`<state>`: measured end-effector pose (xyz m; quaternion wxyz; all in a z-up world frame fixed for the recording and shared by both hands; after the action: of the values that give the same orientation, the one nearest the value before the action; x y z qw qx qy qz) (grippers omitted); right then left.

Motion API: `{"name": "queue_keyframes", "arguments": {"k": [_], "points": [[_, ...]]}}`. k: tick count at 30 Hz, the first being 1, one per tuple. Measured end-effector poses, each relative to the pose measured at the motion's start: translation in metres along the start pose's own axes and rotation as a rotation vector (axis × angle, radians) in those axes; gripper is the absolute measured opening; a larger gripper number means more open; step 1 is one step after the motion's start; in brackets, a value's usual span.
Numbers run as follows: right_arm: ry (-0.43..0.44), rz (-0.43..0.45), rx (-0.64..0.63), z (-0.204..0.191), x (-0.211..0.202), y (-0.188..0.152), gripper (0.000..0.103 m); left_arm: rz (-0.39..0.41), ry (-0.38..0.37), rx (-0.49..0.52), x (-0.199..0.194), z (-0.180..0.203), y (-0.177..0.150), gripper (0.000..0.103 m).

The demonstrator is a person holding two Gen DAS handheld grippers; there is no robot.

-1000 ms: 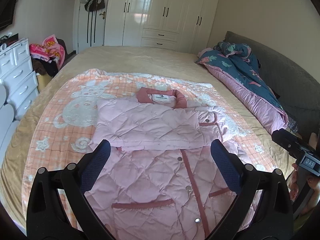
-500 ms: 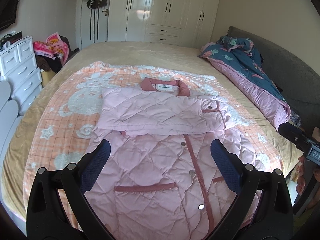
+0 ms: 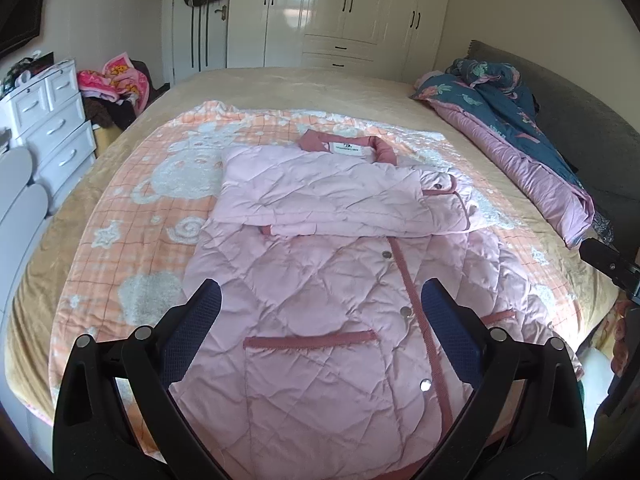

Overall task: Fold large clothes
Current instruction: 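Move both tools back toward the trimmed jacket hem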

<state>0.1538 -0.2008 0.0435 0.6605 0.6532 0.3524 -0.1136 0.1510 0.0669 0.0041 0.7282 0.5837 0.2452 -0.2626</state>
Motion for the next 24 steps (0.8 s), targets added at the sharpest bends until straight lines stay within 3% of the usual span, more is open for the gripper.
{"name": "queue_keyframes", "arguments": {"k": [24], "points": [[-0.029,-0.097,0.007,0.032,0.004,-0.049,0.099,-0.077,0.077,-0.02,0.01,-0.039,-0.053,0.094]]}}
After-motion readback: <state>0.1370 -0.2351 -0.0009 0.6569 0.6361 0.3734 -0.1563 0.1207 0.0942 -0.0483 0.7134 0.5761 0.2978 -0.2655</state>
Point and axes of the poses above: each gripper's, at about its wrist camera, not at the fingertips, and x roughly the way its jaws point, z to its right, y to its top, the point moved 6 cm from there along x, roughly the way its jaws point, and after that the axes turned 5 degrees about -x, right-handed, at the moved point
